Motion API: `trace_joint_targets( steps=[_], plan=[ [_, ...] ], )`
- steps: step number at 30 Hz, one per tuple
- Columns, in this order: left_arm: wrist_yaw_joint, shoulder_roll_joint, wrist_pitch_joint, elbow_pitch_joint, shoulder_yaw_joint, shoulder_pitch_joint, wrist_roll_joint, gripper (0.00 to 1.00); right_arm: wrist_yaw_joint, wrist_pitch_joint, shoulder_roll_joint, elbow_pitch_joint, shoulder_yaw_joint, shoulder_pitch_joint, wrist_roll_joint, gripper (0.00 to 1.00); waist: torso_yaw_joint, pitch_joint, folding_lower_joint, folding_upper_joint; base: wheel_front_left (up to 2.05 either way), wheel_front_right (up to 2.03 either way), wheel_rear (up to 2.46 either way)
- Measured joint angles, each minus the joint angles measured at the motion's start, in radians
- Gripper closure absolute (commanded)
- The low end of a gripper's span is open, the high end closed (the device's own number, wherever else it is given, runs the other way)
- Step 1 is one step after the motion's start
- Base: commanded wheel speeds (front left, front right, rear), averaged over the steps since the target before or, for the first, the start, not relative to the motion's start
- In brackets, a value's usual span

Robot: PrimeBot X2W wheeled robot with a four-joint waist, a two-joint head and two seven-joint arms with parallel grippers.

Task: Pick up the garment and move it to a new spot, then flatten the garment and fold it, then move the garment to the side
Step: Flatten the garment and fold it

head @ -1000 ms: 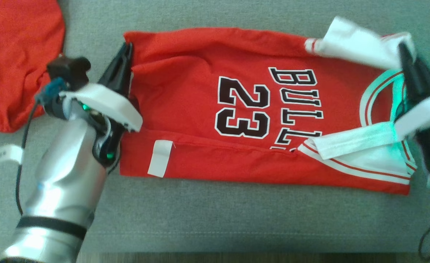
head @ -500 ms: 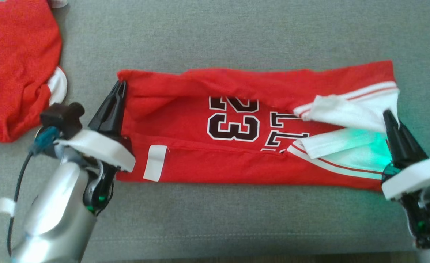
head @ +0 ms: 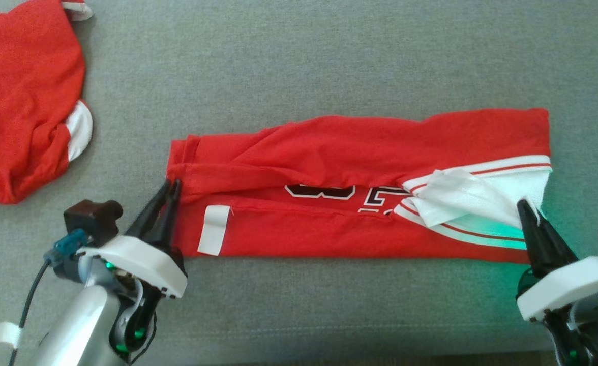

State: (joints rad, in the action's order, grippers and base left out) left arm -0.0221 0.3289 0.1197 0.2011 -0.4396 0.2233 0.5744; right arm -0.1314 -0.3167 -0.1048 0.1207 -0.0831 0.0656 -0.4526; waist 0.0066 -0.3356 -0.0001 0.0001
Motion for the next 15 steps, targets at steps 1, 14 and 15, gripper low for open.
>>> trace_joint_targets(
  steps=[1, 14, 15],
  plan=[
    [-0.005, 0.000, -0.005, 0.000, 0.001, -0.001, 0.005, 0.00, 0.000, 0.001, 0.001, 0.003, 0.000, 0.007, 0.016, 0.00, 0.000, 0.001, 0.0000, 0.0000, 0.00, 0.00, 0.00],
    [-0.153, 0.002, 0.107, -0.102, 0.064, -0.058, -0.072, 0.00, 0.000, 0.191, 0.035, 0.130, -0.017, 0.025, 0.239, 0.00, -0.014, 0.043, 0.0000, 0.0000, 0.00, 0.00, 0.00],
    [-0.160, 0.002, 0.113, -0.120, 0.068, -0.058, -0.081, 0.00, 0.000, 0.200, 0.036, 0.138, -0.016, 0.021, 0.250, 0.00, -0.014, 0.048, 0.0000, 0.0000, 0.00, 0.00, 0.00]
  ],
)
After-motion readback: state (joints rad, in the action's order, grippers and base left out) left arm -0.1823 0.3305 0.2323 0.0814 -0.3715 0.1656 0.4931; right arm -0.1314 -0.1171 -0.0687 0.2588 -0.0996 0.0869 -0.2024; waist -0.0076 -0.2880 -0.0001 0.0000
